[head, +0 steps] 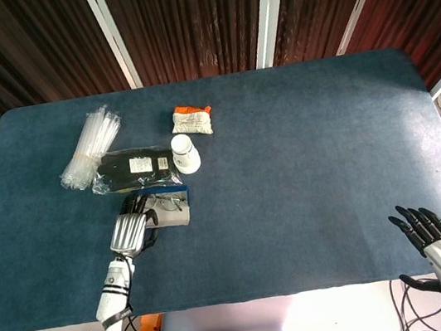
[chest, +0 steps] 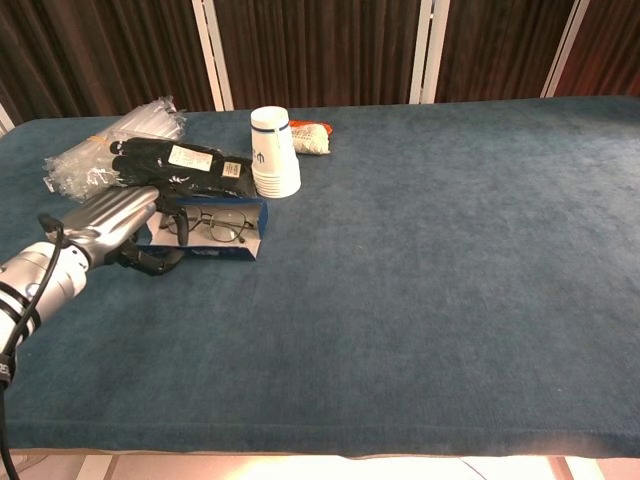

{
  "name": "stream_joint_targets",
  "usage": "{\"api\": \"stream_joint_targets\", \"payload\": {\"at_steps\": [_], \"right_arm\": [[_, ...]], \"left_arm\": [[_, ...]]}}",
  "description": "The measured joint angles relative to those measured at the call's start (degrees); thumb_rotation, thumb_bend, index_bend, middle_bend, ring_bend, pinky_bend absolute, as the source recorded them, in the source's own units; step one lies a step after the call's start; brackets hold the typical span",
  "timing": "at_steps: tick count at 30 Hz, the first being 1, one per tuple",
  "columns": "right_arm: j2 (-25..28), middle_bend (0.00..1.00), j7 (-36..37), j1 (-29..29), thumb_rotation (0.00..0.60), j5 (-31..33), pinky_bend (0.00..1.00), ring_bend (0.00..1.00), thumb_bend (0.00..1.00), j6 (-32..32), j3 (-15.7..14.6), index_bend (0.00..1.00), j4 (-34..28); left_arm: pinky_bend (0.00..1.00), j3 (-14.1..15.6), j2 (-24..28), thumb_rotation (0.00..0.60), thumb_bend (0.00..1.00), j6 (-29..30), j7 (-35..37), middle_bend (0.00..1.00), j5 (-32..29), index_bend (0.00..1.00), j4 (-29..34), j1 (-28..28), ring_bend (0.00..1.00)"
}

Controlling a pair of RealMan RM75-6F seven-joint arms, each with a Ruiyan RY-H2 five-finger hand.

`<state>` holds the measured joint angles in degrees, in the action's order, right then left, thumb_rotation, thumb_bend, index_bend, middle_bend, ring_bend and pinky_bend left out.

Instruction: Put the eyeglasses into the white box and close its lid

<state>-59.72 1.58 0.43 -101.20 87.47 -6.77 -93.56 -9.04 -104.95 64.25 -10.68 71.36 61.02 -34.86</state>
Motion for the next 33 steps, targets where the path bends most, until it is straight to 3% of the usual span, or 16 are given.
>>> {"api": "stream_joint_targets", "payload": {"at_steps": [9,21,26,33], "right_arm": [[-0.1,0.00,-0.1,0.0,0.600,0.1,0.00,0.00,0.28,-0.1,0.1,0.00,0.0],[-0.3,0.00,-0.8,0.1,0.600,-0.2,0.00,0.00,0.28,-0.5,-0.1,0.00,-0.2],[-0.2,0.00,-0.8,0.3,0.600,-0.1,0.00,0.00,0.28,-0.9,-0.1,0.00,-0.2],[0.2,0.00,0.4,0.2,0.600,0.6,0.00,0.00,0.28,-0.4,0.2,0.00,0.0]], "left_arm": [[0.09,0.4,-0.5,0.600,0.46,2.7,0.5,0.14,2.3,0.66,-0.8,1.2,0.00],[0.09,2.0,5.2,0.600,0.53,6.0,-2.2,0.12,4.5,0.65,12.7,4.0,0.00],[0.09,0.6,6.1,0.600,0.55,4.9,-7.2,0.12,3.6,0.64,15.6,2.9,0.00],[0.09,-4.4,4.7,0.600,0.55,0.6,-12.4,0.13,-3.2,0.64,14.4,-0.6,0.00]]}}
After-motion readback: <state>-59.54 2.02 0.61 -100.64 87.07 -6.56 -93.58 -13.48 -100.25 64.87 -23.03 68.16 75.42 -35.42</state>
